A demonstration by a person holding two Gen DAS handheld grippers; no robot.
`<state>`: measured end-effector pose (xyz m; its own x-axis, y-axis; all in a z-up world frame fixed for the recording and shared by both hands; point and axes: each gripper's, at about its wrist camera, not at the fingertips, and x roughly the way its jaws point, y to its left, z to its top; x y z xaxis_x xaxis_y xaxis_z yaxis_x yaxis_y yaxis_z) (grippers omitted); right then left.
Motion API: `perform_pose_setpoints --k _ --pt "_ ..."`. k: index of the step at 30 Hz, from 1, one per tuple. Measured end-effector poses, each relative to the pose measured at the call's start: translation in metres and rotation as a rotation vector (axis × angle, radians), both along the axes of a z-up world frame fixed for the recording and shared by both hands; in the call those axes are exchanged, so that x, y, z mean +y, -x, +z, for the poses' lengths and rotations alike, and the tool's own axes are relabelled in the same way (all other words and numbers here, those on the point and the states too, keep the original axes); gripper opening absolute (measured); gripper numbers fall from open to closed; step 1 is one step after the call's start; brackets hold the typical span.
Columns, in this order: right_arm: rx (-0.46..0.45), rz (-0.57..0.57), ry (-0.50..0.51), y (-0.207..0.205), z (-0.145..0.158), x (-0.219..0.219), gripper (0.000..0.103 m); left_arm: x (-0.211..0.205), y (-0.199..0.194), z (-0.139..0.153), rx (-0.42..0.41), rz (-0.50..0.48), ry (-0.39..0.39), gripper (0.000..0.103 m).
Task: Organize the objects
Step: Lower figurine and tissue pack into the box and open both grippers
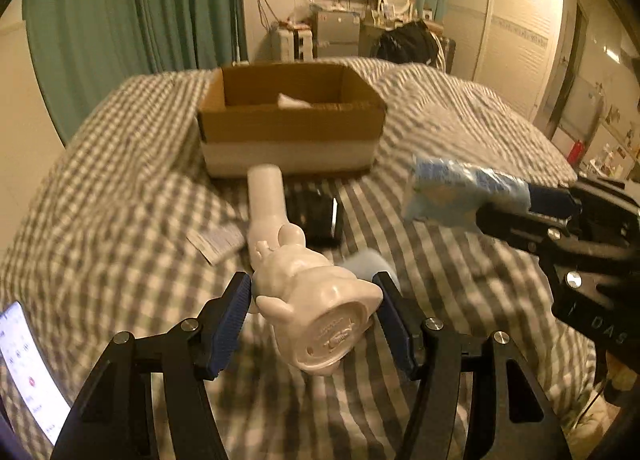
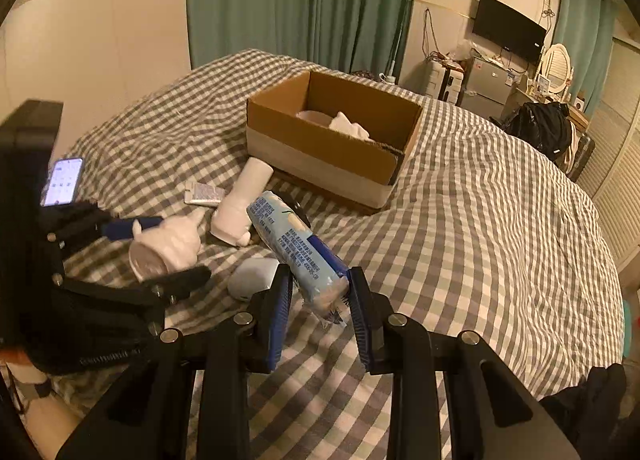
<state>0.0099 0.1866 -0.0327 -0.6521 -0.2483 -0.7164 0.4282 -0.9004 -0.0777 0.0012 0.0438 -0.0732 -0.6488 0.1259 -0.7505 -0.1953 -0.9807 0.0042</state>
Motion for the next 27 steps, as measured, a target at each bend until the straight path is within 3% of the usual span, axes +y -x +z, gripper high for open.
perform_pose_setpoints --k 14,27 --pt "0.13 0.008 -0.006 0.03 0.057 -0.011 0.028 -0.008 0.061 0.055 0.098 0.005 -0.021 0.064" --pt "0.212 0.002 0.033 0.125 0.101 -0.026 0.028 -0.019 0.167 0.089 0.167 0.052 -0.003 0.064"
